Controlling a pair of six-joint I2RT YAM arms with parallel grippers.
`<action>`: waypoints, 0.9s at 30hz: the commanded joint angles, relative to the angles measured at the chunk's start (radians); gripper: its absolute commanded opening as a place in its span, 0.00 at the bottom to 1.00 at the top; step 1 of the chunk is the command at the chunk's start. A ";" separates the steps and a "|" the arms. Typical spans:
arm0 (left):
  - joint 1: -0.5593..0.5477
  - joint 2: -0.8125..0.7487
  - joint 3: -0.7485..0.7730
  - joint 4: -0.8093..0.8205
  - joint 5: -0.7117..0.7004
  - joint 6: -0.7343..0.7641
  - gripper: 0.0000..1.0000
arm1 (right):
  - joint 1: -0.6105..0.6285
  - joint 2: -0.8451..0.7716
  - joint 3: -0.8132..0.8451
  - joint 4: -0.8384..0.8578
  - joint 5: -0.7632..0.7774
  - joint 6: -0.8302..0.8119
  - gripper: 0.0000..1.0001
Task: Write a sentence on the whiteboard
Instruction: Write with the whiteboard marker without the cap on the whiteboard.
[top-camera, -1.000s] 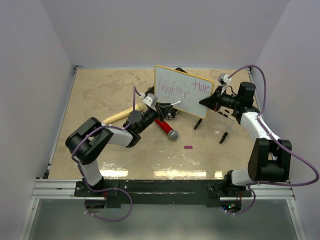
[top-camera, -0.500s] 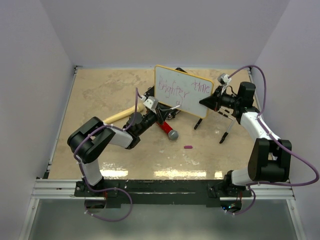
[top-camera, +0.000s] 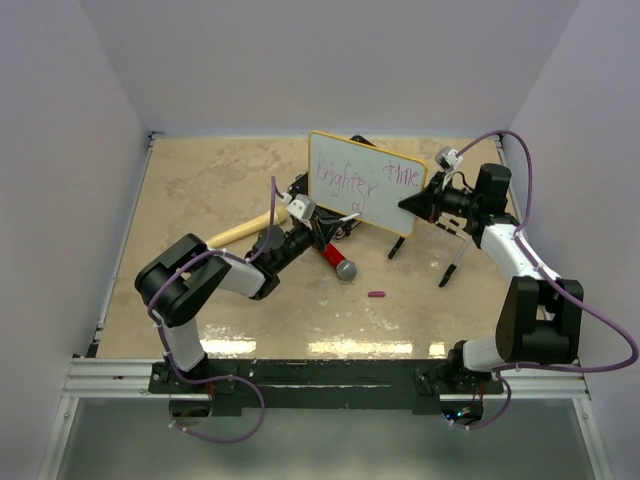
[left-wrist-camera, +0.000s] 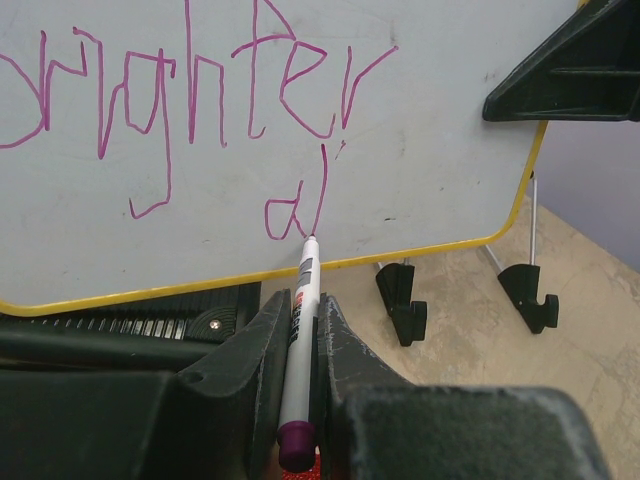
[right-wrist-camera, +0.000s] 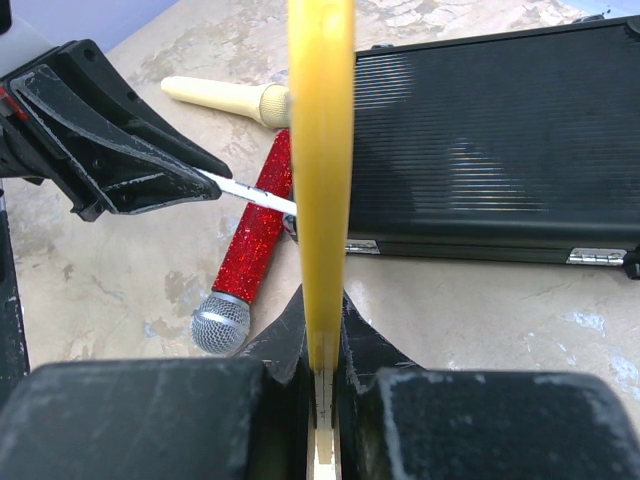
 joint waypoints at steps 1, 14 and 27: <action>-0.005 -0.035 0.042 0.033 -0.004 0.011 0.00 | 0.011 -0.005 0.002 0.003 -0.046 0.005 0.00; -0.005 -0.032 0.084 0.016 -0.005 0.017 0.00 | 0.011 -0.007 0.002 0.003 -0.046 0.005 0.00; -0.003 -0.035 0.091 0.018 0.010 0.018 0.00 | 0.010 -0.007 0.002 0.003 -0.044 0.005 0.00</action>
